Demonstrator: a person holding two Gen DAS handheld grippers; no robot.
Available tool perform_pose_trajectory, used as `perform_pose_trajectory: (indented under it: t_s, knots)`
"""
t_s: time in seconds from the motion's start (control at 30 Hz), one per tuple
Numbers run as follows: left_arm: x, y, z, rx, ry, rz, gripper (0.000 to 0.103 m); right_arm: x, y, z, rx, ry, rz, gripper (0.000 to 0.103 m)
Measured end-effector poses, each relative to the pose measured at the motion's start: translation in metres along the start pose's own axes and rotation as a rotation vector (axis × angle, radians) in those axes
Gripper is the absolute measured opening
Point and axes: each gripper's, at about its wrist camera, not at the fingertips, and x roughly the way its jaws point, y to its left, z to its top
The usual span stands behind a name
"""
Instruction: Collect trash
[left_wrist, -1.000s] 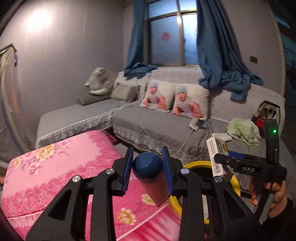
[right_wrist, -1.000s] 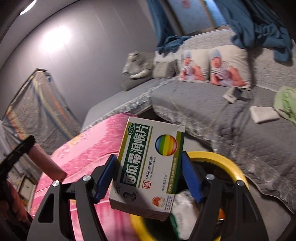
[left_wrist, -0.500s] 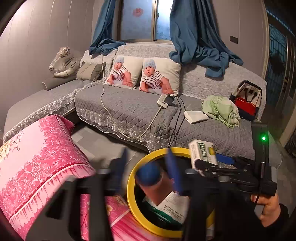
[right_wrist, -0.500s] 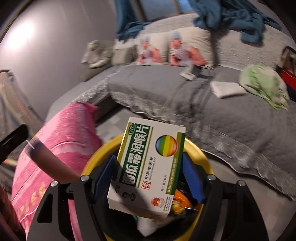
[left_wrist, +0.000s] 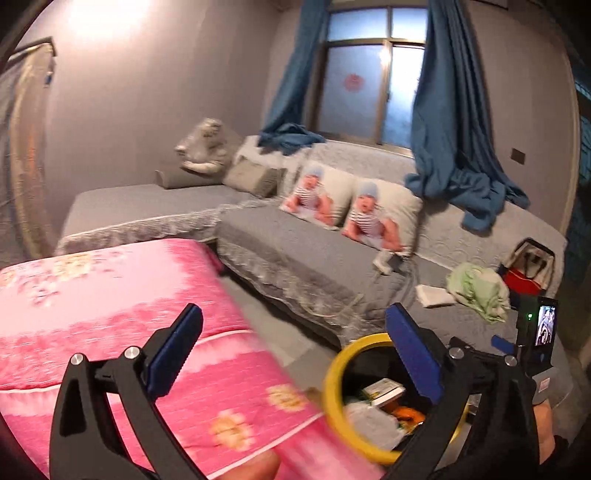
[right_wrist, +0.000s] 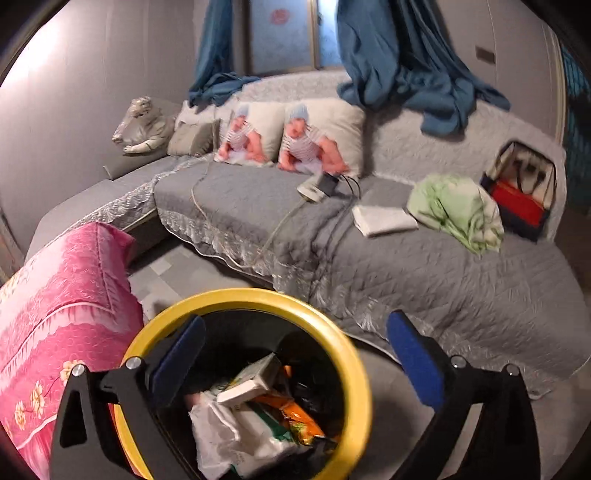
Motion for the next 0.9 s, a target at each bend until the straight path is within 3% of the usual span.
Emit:
perform_pose_trajectory:
  t_s: [0.13, 0.27, 0.5, 0.7, 0.9]
  knots:
    - [-0.044, 0.030, -0.008, 0.020, -0.082, 0.147, 0.095, -0.025, 0.046, -0.011, -0.041, -0.044, 0.113, 0.095]
    - [-0.088, 0.057, -0.015, 0.025, -0.115, 0.311, 0.095, -0.077, 0.100, -0.020, -0.057, -0.117, 0.327, 0.095]
    - [-0.158, 0.089, -0.028, -0.057, -0.169, 0.483, 0.095, -0.172, 0.173, -0.035, -0.200, -0.277, 0.541, 0.095]
    - [-0.201, 0.094, -0.046, -0.101, -0.207, 0.602, 0.095, -0.214, 0.196, -0.048, -0.250, -0.370, 0.581, 0.095]
    - [-0.218, 0.094, -0.068, -0.148, -0.236, 0.677, 0.095, -0.223, 0.195, -0.073, -0.249, -0.410, 0.529, 0.095]
